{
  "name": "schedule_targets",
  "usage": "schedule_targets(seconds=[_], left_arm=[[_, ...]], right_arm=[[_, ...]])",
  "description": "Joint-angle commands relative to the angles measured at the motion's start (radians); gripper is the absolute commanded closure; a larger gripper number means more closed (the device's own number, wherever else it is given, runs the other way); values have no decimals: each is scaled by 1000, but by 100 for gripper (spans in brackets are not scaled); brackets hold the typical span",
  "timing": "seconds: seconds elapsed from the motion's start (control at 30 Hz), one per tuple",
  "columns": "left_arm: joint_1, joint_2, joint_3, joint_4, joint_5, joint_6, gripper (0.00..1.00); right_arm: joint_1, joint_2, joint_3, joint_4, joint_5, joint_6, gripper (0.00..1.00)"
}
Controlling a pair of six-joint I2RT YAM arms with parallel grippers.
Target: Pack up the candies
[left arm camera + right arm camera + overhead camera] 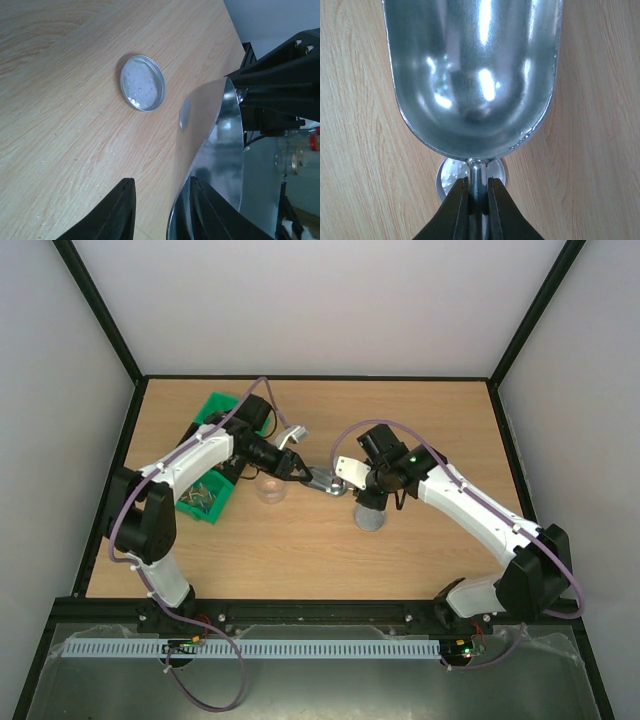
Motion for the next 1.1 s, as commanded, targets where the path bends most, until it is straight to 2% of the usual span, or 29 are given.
schedule_targets(seconds=[0.0,0.13,0.3,0.33,0.37,0.47,0.57,0.6,0.73,0.87,1.07], left_arm=[[-2,5,-45,40,46,-67,68],[-2,0,-71,71,65,-98,73],[8,-5,-77,77,103,-96,97],[16,-6,-79,77,121,-87,97],[26,-9,-85,75,146,-79,98],[74,-13,-110,72,234,-65,98],[114,-31,-142,59,303,-22,98],[120,-38,-150,44,337,10,98],[120,-48,-146,-131,460,211,98],[120,-37,-128,-307,500,396,98],[119,-67,-142,-294,504,376,98]], right_arm=[[16,-4,43,17,30,2,98],[24,-1,48,22,39,6,98],[27,-8,53,51,55,26,95],[27,-15,49,66,61,34,93],[27,-24,41,85,73,47,88],[18,-67,11,122,86,68,62],[-14,-128,-5,120,-7,75,37],[-22,-153,-17,133,-39,80,33],[-35,-221,-30,172,-164,114,32],[-35,-255,-33,178,-277,114,32],[-32,-283,-29,132,-407,111,30]])
